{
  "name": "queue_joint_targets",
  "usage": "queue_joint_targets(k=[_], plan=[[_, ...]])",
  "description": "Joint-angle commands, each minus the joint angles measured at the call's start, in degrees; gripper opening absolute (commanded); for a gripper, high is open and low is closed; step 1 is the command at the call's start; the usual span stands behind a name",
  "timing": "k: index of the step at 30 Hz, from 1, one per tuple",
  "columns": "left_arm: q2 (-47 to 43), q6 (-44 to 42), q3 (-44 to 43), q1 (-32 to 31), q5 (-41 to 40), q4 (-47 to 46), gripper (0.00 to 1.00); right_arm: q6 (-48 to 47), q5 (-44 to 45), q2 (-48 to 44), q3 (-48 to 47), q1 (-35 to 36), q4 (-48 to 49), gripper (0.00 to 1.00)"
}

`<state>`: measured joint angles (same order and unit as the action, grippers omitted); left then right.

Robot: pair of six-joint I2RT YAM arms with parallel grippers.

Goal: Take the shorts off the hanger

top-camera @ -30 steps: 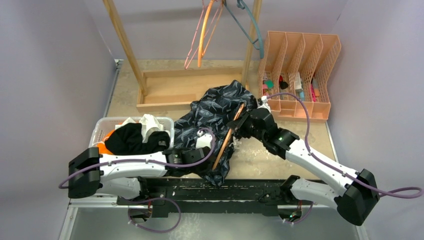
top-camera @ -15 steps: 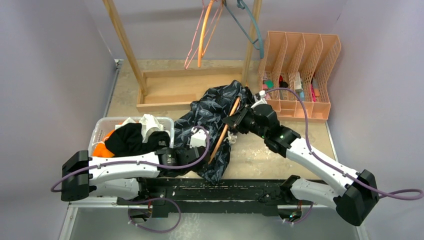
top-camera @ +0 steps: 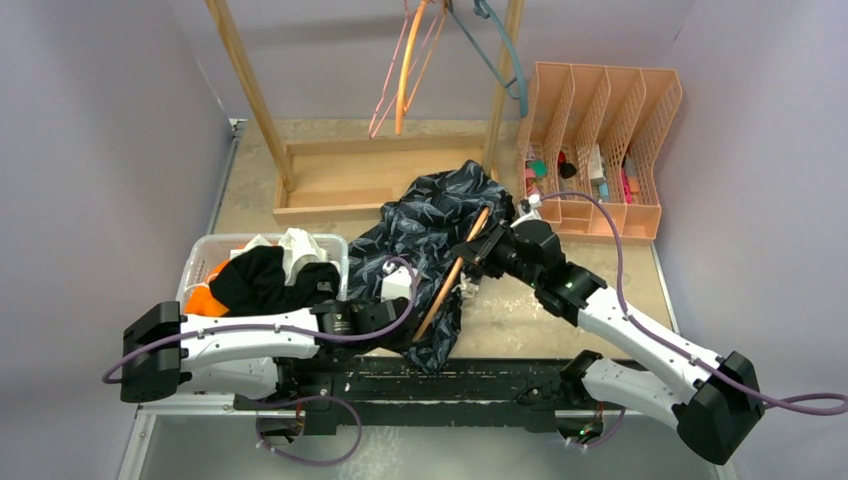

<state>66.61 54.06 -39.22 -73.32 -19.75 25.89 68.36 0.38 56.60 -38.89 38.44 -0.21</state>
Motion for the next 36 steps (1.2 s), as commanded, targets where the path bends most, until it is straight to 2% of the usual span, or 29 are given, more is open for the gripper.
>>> queue_joint_targets(k=[1, 3, 5, 8, 11, 15, 19, 24, 29, 36], plan=[[-1.73, 3.16, -0.14, -0.17, -5.97, 1.44, 0.0, -4.66, 1.16, -0.86, -4.8, -0.44, 3.11, 0.0], [-1.37, 2.44, -2.33, -0.02, -10.7, 0.73, 0.0, -7.51, 2.78, -0.2, -8.0, -0.39, -1.22, 0.0], [0.93, -0.32, -9.17, 2.46, -15.85, 1.85, 0.0, -8.6, 3.65, 0.48, -9.31, -0.39, -3.69, 0.0], [4.7, -5.2, -16.28, 3.37, -17.1, 1.23, 0.0, -9.26, 0.56, 0.11, -8.45, -0.56, -1.65, 0.0], [6.92, -3.75, -13.33, 3.36, -13.73, -1.7, 0.0, -7.18, -2.3, -0.8, -7.41, -0.59, 2.06, 0.0], [5.68, -0.23, -7.76, 3.36, -9.26, -7.6, 0.0, -4.37, -0.44, -1.6, -6.23, -0.59, 1.11, 0.0], [3.92, 2.06, -6.28, 3.47, -14.64, -6.74, 0.0, -4.77, -3.04, -1.55, -6.07, -0.61, 0.93, 0.0], [5.78, 0.31, -8.36, 3.98, -19.23, -3.81, 0.0, -6.04, -9.39, -2.26, -4.88, -0.65, 6.67, 0.0], [10.4, 0.21, -6.56, 4.83, -17.35, -7.16, 0.0, -9.84, -6.62, -4.98, -6.68, -0.72, 4.53, 0.0], [7.34, 5.23, 3.37, 4.69, -12.54, -15.23, 0.0, -8.57, -2.57, -8.31, -5.2, -0.67, 4.59, 0.0]])
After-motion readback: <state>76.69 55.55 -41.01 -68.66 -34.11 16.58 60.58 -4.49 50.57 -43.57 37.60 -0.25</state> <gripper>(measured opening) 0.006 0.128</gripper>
